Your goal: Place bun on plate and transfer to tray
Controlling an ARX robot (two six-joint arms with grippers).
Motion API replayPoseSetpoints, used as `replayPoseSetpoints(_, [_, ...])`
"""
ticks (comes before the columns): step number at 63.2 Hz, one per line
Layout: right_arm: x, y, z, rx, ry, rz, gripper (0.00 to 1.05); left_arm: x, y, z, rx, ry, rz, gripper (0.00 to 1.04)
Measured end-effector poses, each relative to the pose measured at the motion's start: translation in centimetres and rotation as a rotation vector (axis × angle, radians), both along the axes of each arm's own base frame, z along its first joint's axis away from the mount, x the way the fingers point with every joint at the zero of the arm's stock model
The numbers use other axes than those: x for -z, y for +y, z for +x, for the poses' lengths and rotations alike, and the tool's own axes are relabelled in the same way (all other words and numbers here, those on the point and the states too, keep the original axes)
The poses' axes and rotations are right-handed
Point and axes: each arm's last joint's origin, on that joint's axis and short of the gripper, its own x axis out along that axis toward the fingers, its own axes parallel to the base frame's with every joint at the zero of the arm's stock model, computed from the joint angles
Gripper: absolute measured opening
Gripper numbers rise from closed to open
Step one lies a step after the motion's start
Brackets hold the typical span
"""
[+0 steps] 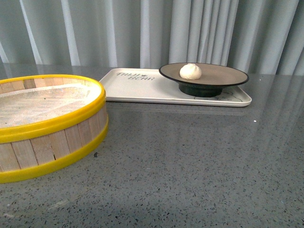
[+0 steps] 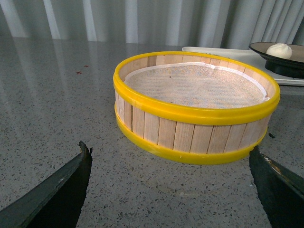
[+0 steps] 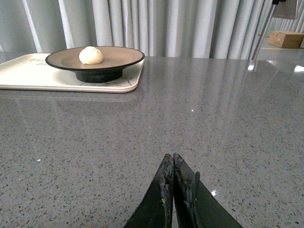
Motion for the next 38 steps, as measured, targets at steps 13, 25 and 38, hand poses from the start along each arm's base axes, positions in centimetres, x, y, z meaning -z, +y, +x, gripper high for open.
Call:
replayPoseSetpoints(13, [0.0,0.0,-0.4,0.000,0.000,0.000,0.02,0.0,0.0,0.0,0.000,0.000,0.000,0.98])
replayPoseSetpoints(25, [0.4,0.0,-1.2,-0.001,0.028,0.000,0.02,0.0,0.0,0.0,0.000,0.000,0.000,0.98])
replayPoseSetpoints(38, [0.3,0.0,-1.7,-0.001,0.006,0.000,0.02,0.0,0.0,0.0,0.000,0.000,0.000,0.98])
